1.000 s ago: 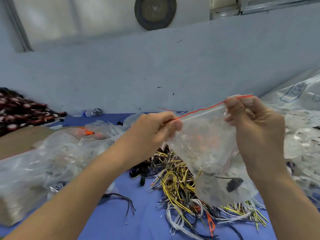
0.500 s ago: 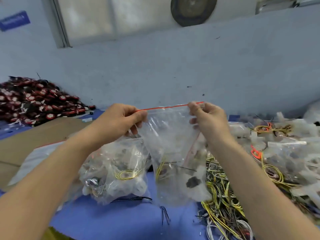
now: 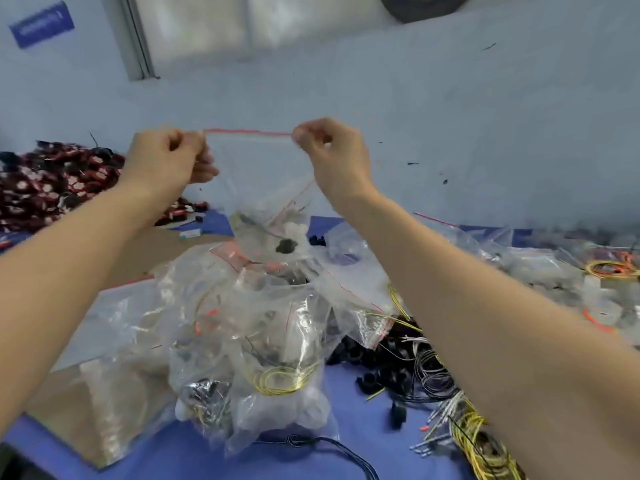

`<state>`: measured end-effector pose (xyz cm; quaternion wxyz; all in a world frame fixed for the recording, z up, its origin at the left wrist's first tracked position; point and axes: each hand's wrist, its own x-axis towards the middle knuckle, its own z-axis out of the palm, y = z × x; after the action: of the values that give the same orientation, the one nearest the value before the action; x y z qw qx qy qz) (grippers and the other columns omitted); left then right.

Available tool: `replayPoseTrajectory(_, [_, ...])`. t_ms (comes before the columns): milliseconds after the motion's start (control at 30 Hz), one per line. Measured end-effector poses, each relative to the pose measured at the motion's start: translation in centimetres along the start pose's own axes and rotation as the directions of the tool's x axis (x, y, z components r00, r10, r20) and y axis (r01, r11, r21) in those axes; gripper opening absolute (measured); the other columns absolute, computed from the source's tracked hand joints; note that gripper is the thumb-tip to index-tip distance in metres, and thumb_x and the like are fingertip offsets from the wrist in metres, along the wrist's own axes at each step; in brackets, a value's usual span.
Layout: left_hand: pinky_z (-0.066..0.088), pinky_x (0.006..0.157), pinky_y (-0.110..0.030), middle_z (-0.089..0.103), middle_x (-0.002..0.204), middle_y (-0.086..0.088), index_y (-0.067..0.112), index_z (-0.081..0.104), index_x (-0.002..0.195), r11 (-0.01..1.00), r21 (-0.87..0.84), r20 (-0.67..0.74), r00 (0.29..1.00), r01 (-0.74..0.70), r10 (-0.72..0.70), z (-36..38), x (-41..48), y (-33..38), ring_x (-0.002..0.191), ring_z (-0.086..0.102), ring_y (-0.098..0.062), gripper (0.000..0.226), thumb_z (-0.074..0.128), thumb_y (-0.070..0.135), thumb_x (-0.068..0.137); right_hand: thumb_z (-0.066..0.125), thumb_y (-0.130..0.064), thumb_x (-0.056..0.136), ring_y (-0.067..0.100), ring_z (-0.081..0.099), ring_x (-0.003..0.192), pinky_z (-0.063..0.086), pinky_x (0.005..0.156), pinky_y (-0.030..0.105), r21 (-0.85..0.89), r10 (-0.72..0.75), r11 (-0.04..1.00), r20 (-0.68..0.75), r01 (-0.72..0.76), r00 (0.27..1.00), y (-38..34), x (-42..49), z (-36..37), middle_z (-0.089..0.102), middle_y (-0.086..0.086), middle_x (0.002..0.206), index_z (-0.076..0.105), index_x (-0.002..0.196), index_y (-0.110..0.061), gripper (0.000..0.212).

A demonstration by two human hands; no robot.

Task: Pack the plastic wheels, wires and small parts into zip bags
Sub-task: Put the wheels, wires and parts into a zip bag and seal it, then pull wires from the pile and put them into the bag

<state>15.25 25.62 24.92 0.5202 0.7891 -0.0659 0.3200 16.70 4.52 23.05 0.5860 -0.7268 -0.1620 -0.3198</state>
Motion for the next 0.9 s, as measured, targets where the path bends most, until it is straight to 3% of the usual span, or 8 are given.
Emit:
replayPoseTrajectory(133, [0.05,0.067,-0.018,0.067,0.073,-0.007,0.003,0.068,0.08,0.906,0.42,0.049,0.995,0.054,-0.081,-2.5,-5.2,-6.0,0.062,0.061,-0.013,0.033,0.051,0.023,0.1,0.066,-0.022,0.092,0.018,0.065,0.092,0.049,0.081,0.031,-0.156,0.129,0.984,0.297,-0.085,0.946,4.1,-8.0,3.2,0.074,0.001,0.098,0.075,0.096,-0.018,0.011])
replayPoseTrajectory(200, [0.056,0.075,-0.024,0.071,0.084,-0.014,0.003,0.069,0.086,0.914,0.339,0.136,0.95,0.221,-0.28,-4.3,-8.3,-9.3,0.074,0.066,-0.02,0.03,0.052,0.023,0.1,0.063,-0.022,0.094,0.013,0.063,0.088,0.05,0.08,0.033,-0.21,0.178,0.973,0.438,-0.092,0.881,5.7,-11.8,4.4,0.073,-0.006,0.097,0.074,0.095,-0.02,0.011])
replayPoseTrajectory(233, [0.059,0.072,-0.024,0.071,0.092,-0.018,0.003,0.069,0.089,0.908,0.287,0.166,0.918,0.304,-0.36,-5.0,-9.5,-10.6,0.08,0.068,-0.024,0.028,0.053,0.023,0.099,0.062,-0.023,0.095,0.012,0.062,0.087,0.05,0.081,0.034,-0.227,0.195,0.97,0.487,-0.092,0.851,6.1,-13.3,4.6,0.071,-0.009,0.096,0.073,0.096,-0.021,0.012])
replayPoseTrajectory(300, [0.06,0.069,-0.025,0.072,0.098,-0.019,0.004,0.069,0.093,0.888,0.238,0.161,0.885,0.394,-0.436,-6.1,-11.2,-12.1,0.087,0.07,-0.027,0.027,0.054,0.026,0.099,0.06,-0.023,0.097,0.011,0.061,0.09,0.05,0.082,0.036,-0.253,0.19,0.966,0.543,-0.056,0.818,6.2,-15.0,4.7,0.071,-0.008,0.102,0.072,0.098,-0.019,0.012])
replayPoseTrajectory(367, [0.057,0.076,-0.033,0.072,0.099,-0.015,0.006,0.07,0.095,0.888,0.213,0.138,0.887,0.409,-0.441,-6.3,-11.7,-12.3,0.09,0.069,-0.026,0.028,0.054,0.028,0.099,0.059,-0.021,0.097,0.015,0.062,0.096,0.05,0.085,0.038,-0.272,0.168,0.962,0.561,-0.012,0.811,5.6,-15.7,4.2,0.071,-0.005,0.107,0.071,0.1,-0.018,0.013])
replayPoseTrajectory(567, [0.048,0.081,-0.04,0.067,0.099,-0.006,0.012,0.068,0.096,0.9,0.349,0.033,0.957,0.259,-0.288,-3.4,-10.3,-9.3,0.093,0.06,-0.027,0.031,0.043,0.029,0.102,0.053,-0.026,0.099,0.019,0.061,0.093,0.051,0.082,0.04,-0.362,0.097,0.922,0.557,0.136,0.825,3.2,-15.3,0.5,0.068,-0.003,0.107,0.069,0.105,-0.02,0.017])
replayPoseTrajectory(700, [0.034,0.059,-0.036,0.059,0.075,-0.011,0.009,0.065,0.088,0.869,0.482,-0.073,0.993,0.114,-0.09,0.5,-9.3,-6.8,0.069,0.05,-0.03,0.033,0.041,0.028,0.1,0.046,-0.029,0.102,0.021,0.061,0.088,0.052,0.077,0.04,-0.425,0.104,0.895,0.491,0.134,0.865,3.5,-14.9,-3.9,0.069,-0.003,0.1,0.066,0.113,-0.023,0.023])
replayPoseTrajectory(900, [0.035,0.061,-0.033,0.061,0.078,0.002,0.02,0.063,0.089,0.842,0.52,0.215,0.976,-0.145,0.035,10.7,-11.1,-3.4,0.072,0.056,-0.02,0.024,0.042,0.03,0.098,0.043,-0.022,0.1,0.018,0.06,0.073,0.051,0.07,0.036,-0.496,0.243,0.864,0.267,-0.083,0.933,6.9,-14.6,-12.7,0.066,-0.005,0.089,0.061,0.118,-0.025,0.026])
